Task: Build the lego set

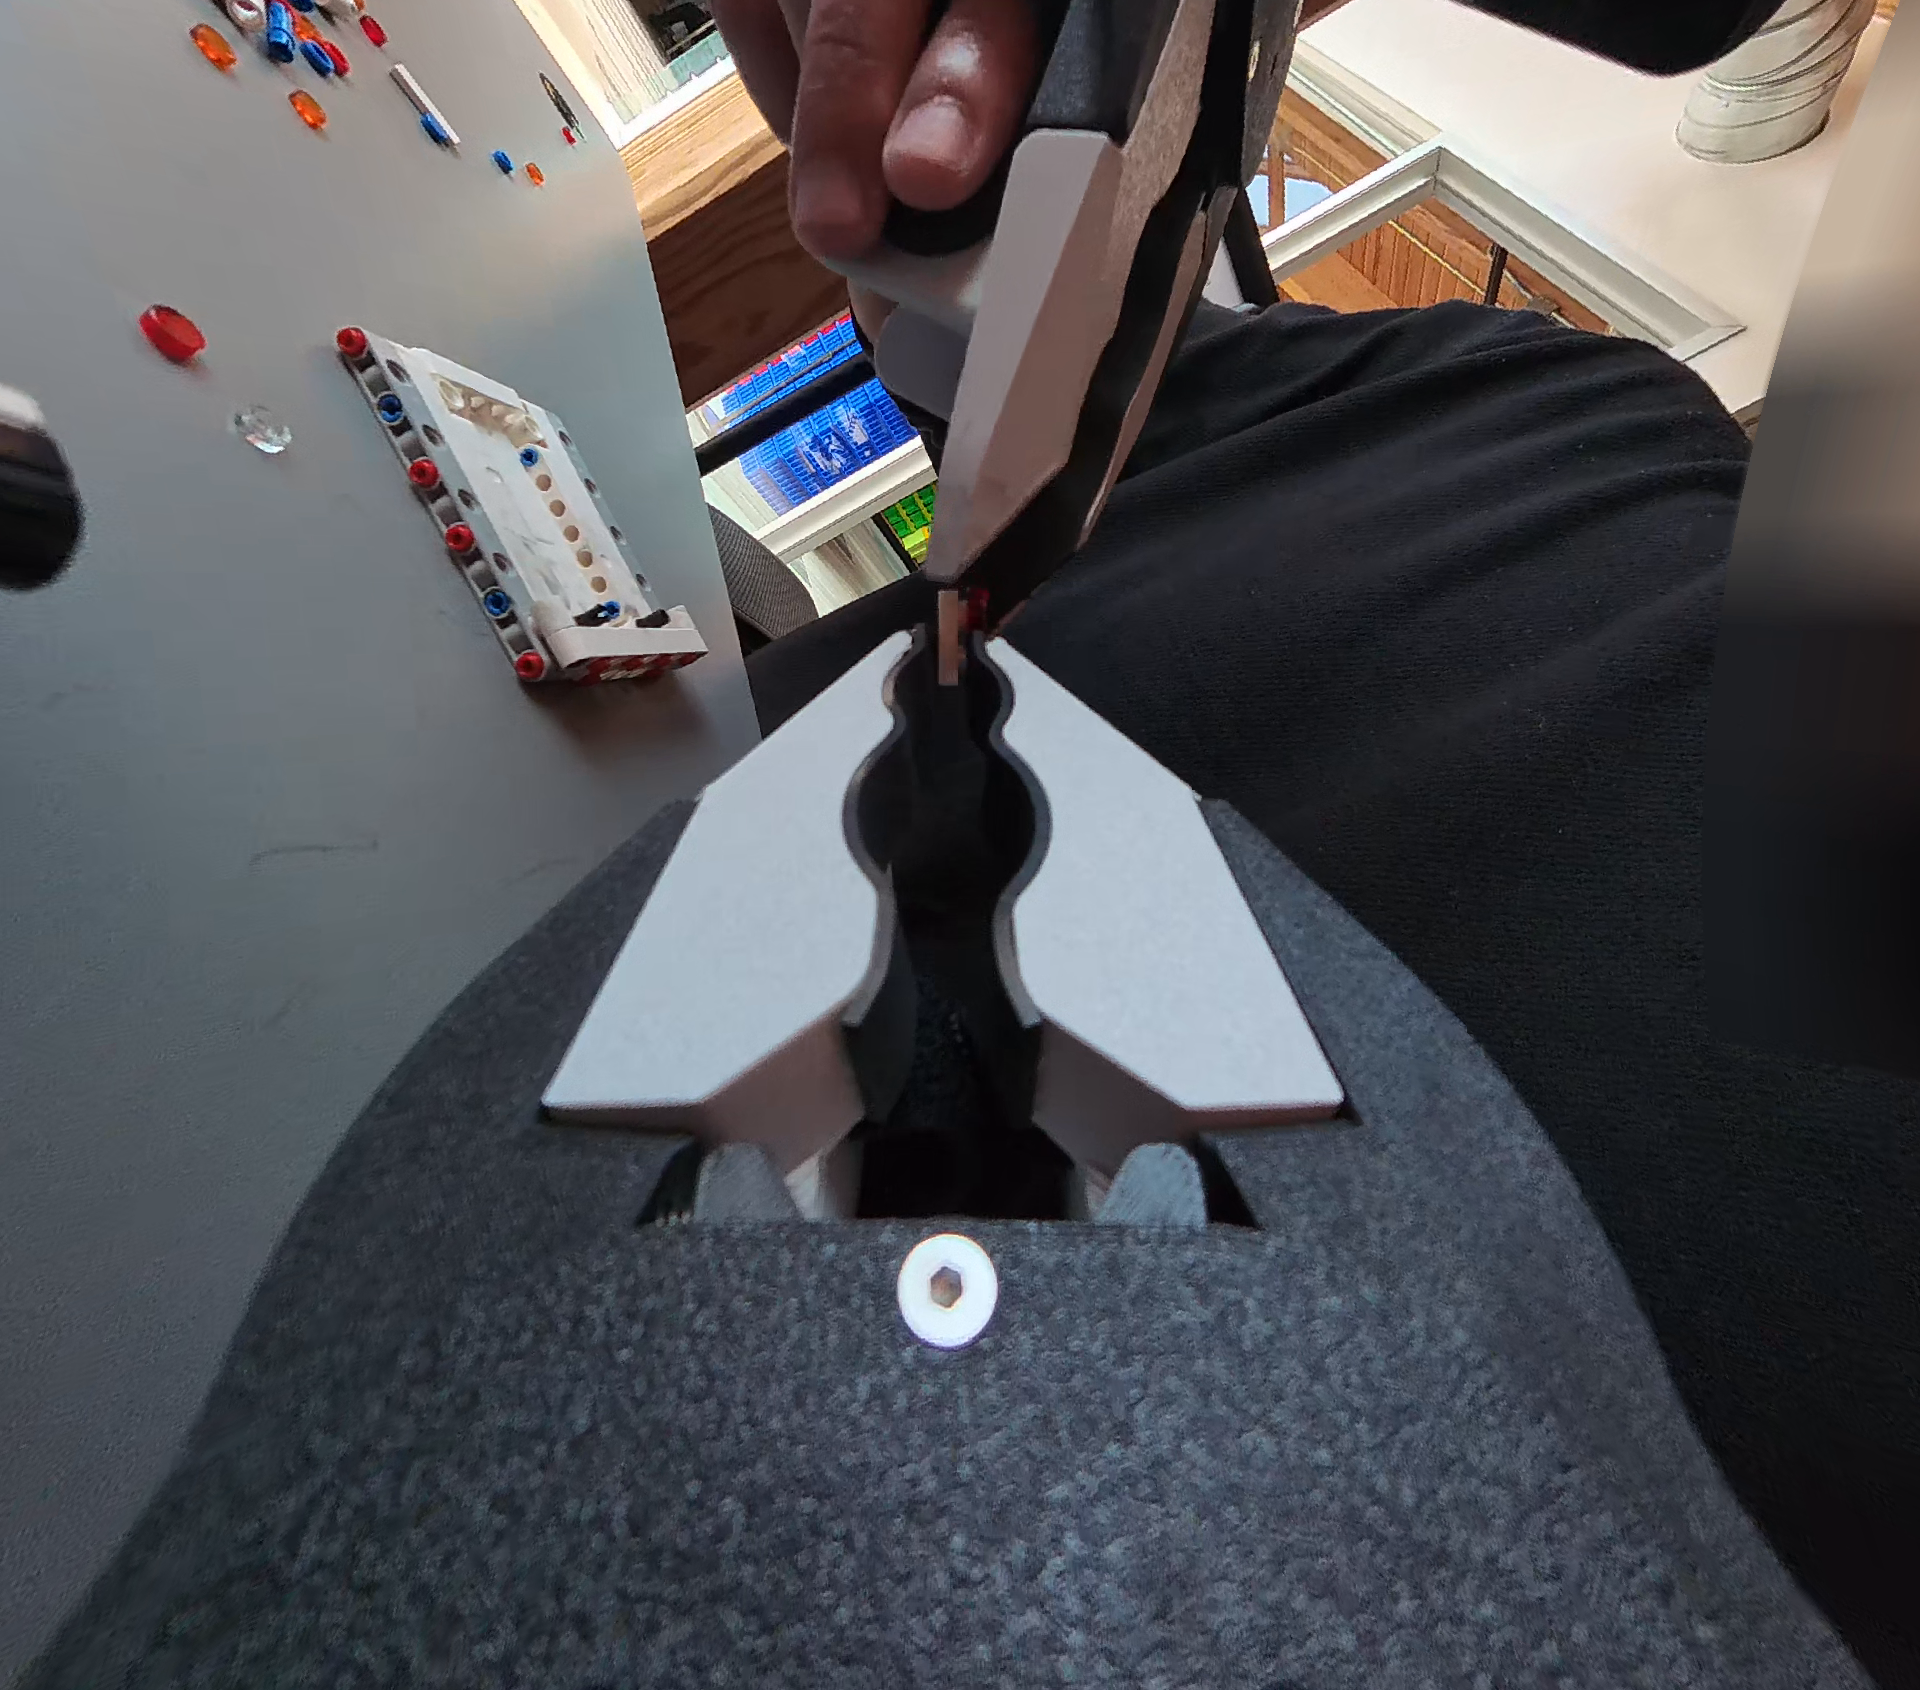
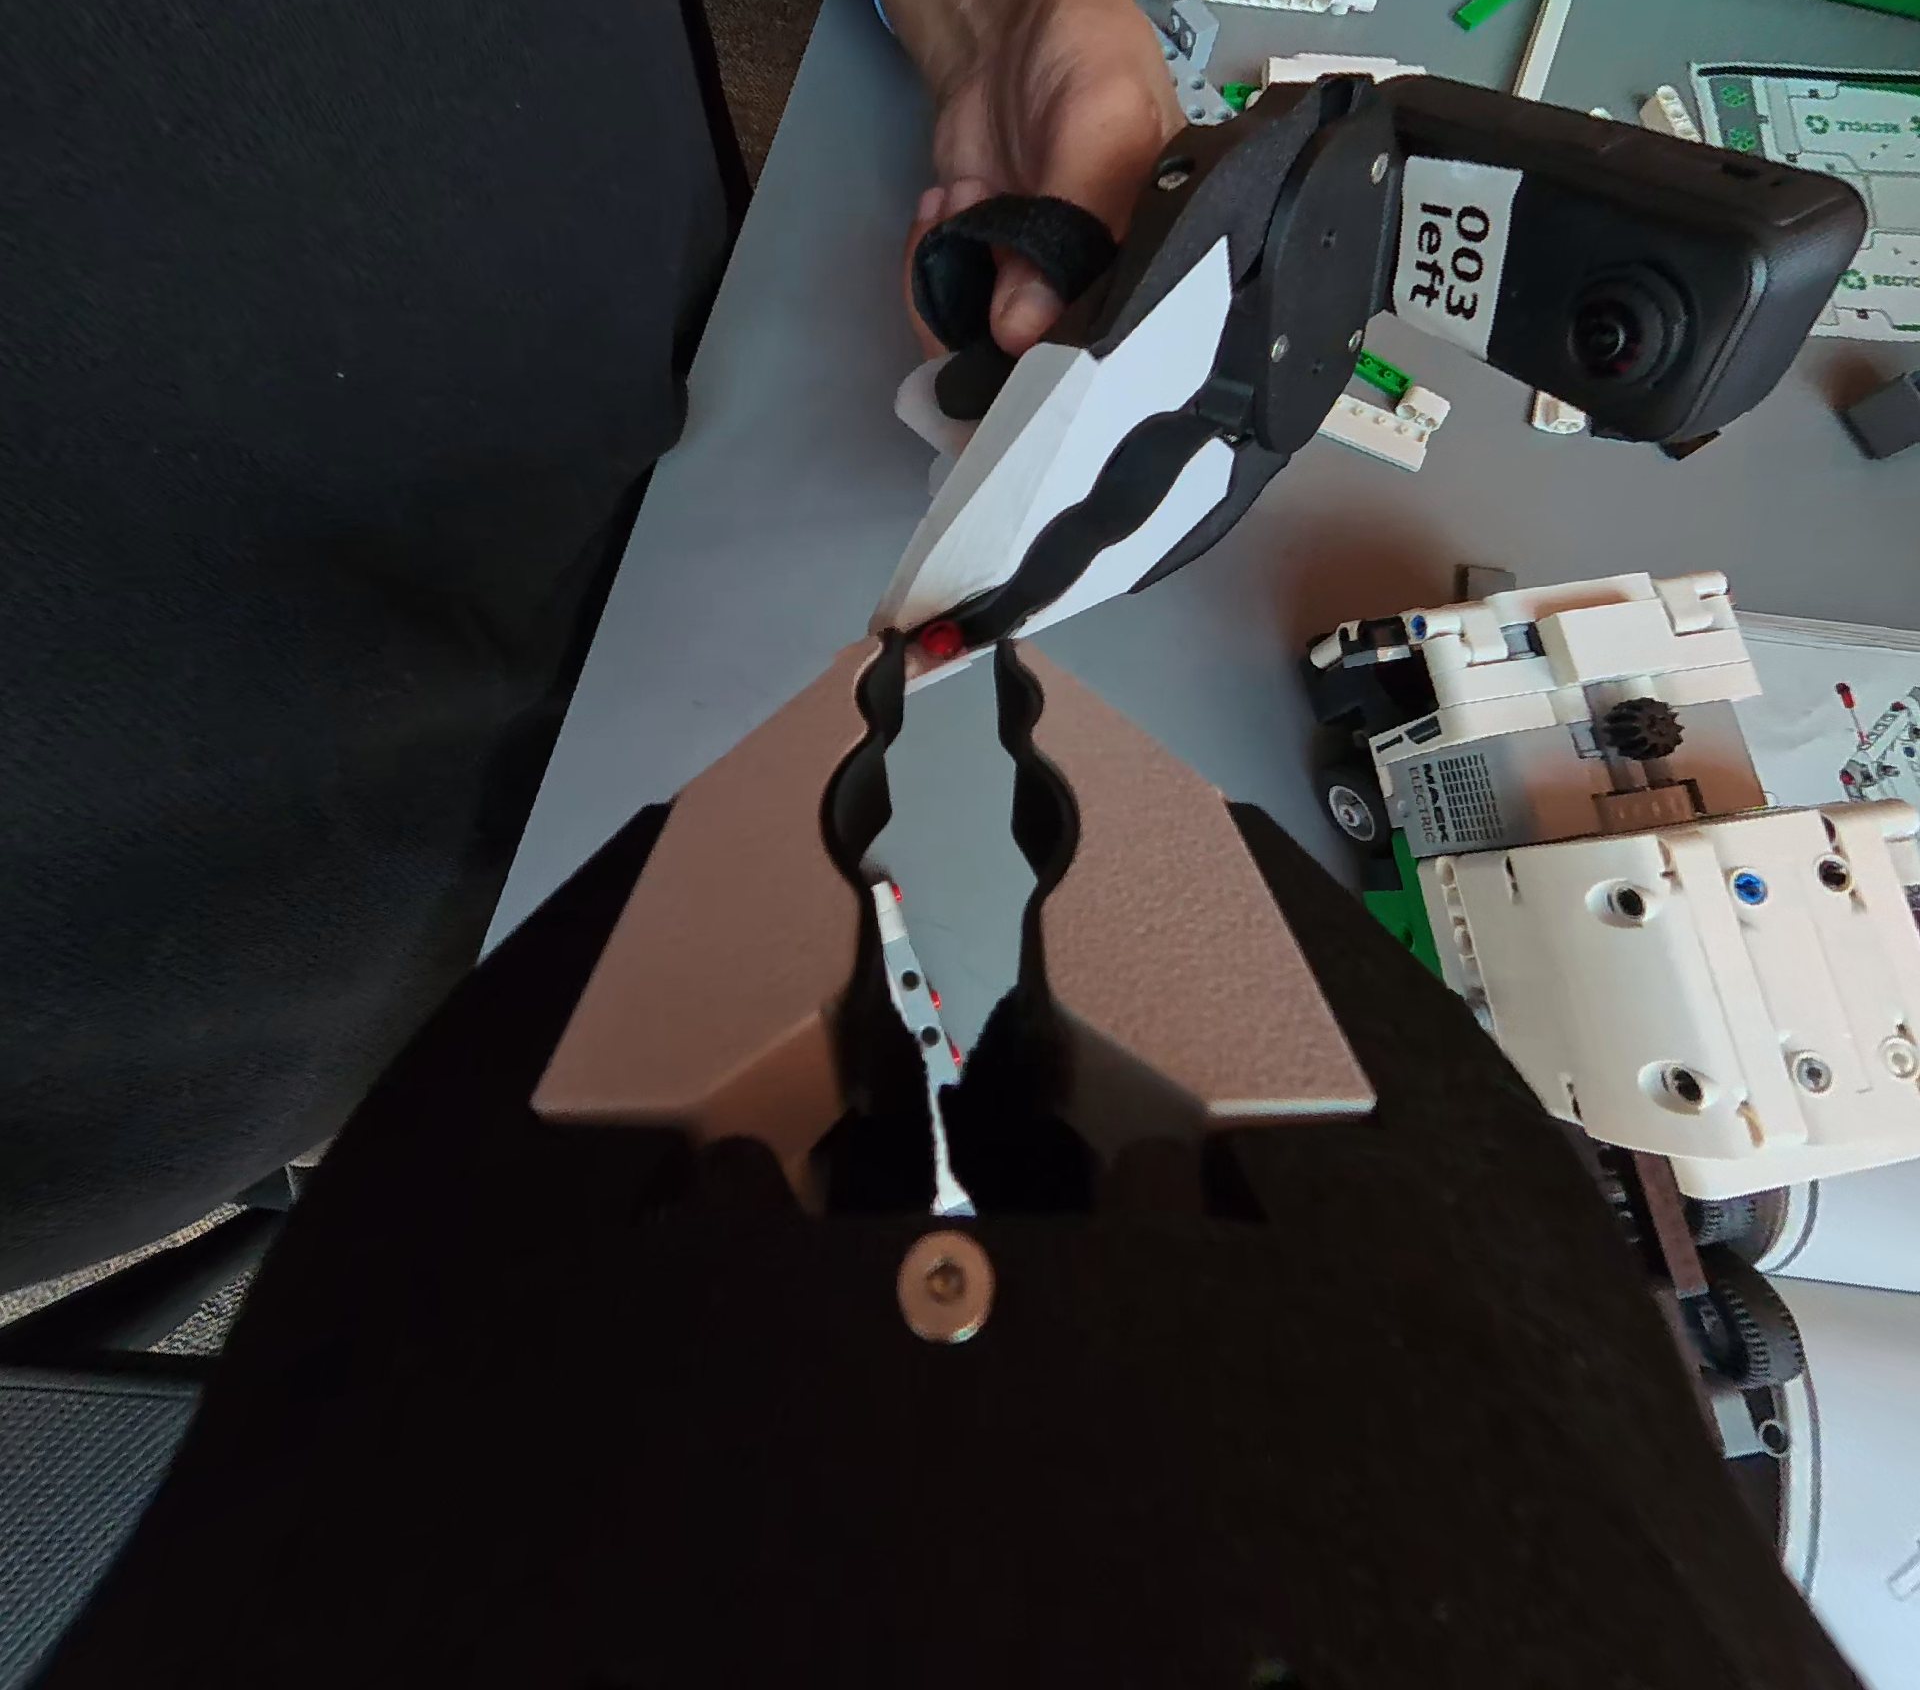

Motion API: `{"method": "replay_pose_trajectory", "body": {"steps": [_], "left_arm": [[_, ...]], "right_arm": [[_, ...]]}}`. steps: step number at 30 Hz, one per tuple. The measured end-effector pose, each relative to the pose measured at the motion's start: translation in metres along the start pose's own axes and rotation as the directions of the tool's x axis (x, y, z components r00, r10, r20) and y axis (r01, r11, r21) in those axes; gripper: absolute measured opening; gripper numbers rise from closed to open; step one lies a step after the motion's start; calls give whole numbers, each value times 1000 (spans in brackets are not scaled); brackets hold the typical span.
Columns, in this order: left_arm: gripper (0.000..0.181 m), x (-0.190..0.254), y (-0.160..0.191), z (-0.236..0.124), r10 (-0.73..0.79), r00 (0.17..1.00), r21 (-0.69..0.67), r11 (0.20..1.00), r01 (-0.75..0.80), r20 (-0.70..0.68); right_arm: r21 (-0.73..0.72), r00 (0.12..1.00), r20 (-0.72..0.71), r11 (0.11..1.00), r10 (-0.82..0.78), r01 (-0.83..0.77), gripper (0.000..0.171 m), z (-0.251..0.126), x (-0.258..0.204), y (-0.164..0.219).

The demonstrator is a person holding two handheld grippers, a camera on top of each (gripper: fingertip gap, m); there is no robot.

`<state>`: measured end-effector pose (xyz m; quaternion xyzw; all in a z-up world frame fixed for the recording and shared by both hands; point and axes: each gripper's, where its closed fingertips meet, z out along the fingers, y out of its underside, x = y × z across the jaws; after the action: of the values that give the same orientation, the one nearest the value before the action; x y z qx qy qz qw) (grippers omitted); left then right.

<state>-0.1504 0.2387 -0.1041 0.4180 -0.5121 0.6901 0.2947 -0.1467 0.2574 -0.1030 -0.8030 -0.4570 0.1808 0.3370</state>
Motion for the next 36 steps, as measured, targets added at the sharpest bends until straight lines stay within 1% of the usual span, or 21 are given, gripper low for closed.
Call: {"method": "replay_pose_trajectory", "body": {"steps": [6,8,10,11,13,16,17,19,20,21,22,24,27,36], "left_arm": [[3,0,0,0,3,1000,2,1000,-3,1],[3,-1,-1,0,8,1000,4,1000,-8,8],[3,-2,-1,-1,17,1000,5,1000,-17,20],[3,-2,-2,-1,19,1000,6,1000,-19,22],[3,-2,-3,-2,15,1000,12,1000,-15,22],[3,-4,-5,-3,14,999,26,1000,-15,30],[3,-4,-6,-4,16,999,28,999,-17,34],[3,-4,-6,-4,16,999,28,999,-17,34],[3,-4,-6,-4,15,999,28,999,-16,34],[3,-4,-6,-4,15,999,27,1000,-16,34],[3,-5,-6,-4,15,999,27,1000,-16,35],[3,-5,-6,-4,14,999,27,1000,-15,35],[3,-5,-7,-4,12,999,29,999,-13,36],[3,-7,-4,-3,23,998,13,1000,-24,55]], "right_arm": [[16,999,12,999,31,-31,20,-2,-1,1],[67,992,33,990,120,-122,23,-7,1,-2],[118,959,63,953,275,-281,23,-11,9,-2],[140,928,95,918,361,-371,22,-12,12,0],[182,836,178,817,519,-547,20,-12,14,3],[226,647,267,606,714,-762,18,-9,17,7],[241,575,312,522,757,-818,19,-10,17,7],[255,453,424,376,785,-891,23,-13,15,1],[257,414,455,329,788,-909,23,-14,14,0],[258,399,469,311,788,-915,23,-13,13,0],[263,398,468,306,789,-915,24,-13,13,0],[263,423,411,340,807,-903,23,-7,12,5],[249,437,398,363,807,-898,23,-3,10,1],[220,447,389,391,805,-894,7,5,6,2]]}}
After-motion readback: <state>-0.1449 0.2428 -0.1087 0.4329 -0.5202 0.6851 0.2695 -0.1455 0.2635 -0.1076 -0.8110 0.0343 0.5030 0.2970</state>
